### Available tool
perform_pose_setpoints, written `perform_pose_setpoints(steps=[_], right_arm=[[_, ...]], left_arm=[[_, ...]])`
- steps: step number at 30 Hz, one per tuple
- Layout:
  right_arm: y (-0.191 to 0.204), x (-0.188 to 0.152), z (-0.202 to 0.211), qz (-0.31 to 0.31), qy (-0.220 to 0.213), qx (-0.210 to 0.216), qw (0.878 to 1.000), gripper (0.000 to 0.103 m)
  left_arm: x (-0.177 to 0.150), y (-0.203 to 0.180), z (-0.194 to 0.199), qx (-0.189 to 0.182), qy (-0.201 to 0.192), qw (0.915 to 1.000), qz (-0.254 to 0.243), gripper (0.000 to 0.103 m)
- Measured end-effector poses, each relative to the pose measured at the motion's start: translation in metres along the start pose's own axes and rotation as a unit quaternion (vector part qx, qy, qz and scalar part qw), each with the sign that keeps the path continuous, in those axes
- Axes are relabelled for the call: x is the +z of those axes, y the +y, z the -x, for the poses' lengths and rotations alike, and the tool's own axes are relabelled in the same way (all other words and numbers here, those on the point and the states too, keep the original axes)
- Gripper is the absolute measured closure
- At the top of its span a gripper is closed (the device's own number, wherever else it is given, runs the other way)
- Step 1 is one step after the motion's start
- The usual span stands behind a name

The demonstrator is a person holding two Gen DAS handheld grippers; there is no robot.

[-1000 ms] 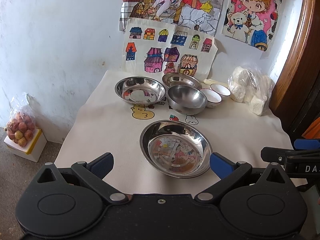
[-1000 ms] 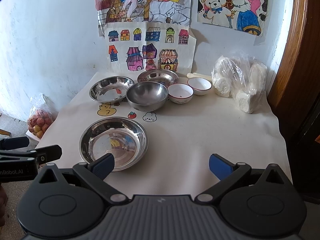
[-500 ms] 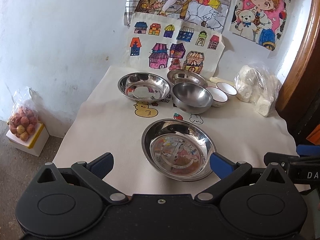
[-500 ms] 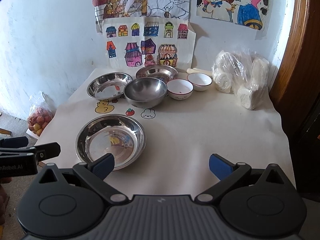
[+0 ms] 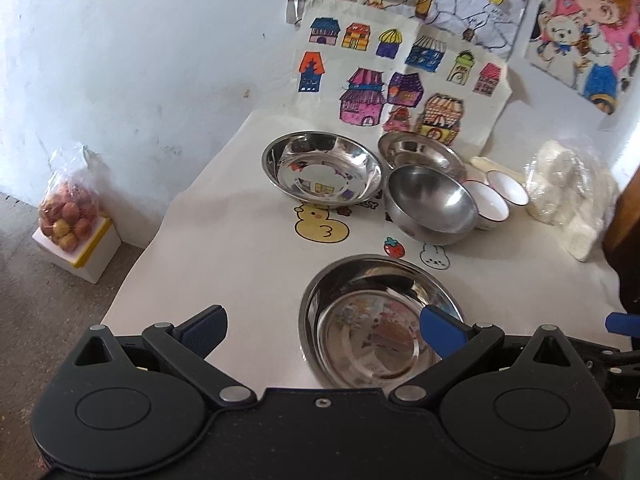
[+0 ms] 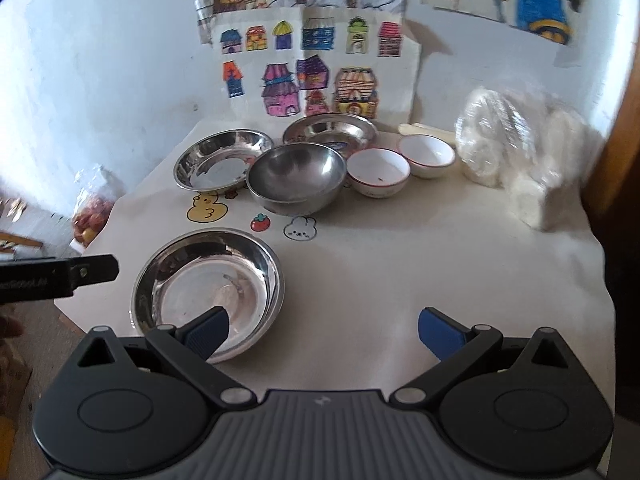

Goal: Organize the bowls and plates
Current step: 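Move both tools to the front steel plate and grip its rim with both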

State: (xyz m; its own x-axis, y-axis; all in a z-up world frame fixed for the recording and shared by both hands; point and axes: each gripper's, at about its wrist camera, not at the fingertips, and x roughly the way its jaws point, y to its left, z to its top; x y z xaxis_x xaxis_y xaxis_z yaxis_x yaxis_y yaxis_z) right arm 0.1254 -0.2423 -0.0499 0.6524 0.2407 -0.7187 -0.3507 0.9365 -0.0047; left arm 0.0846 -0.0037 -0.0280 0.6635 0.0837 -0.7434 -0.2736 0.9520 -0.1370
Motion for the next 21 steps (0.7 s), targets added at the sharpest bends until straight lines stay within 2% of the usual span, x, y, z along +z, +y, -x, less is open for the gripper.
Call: perform_pose_setpoints(steps=[7,12,15,21], right_arm=[[-0.015,0.025,-0.037,0.060,0.037,0.056,0.996,0.000],[-0.021,0.034,-0.057,0.081,0.061,0.095,0.990,0.000],[-0.017,0.035,-0.069,0.098,0.081,0.110,0.986,0.000],[-0.002,0.034,-0.090,0.116,0.107,0.134,0.978,0.000]], left_arm=[[0.012,-0.010,-0.023,0.024,0.035,0.9991,0.010,0.001],[0.014,-0.011,-0.036,0.045,0.071,0.9962,0.025,0.001],[0.015,-0.006,-0.045,0.049,0.093,0.9937,0.038,0.002],[0.021,0.003,-0.067,0.045,0.136,0.9895,0.019,0.005]])
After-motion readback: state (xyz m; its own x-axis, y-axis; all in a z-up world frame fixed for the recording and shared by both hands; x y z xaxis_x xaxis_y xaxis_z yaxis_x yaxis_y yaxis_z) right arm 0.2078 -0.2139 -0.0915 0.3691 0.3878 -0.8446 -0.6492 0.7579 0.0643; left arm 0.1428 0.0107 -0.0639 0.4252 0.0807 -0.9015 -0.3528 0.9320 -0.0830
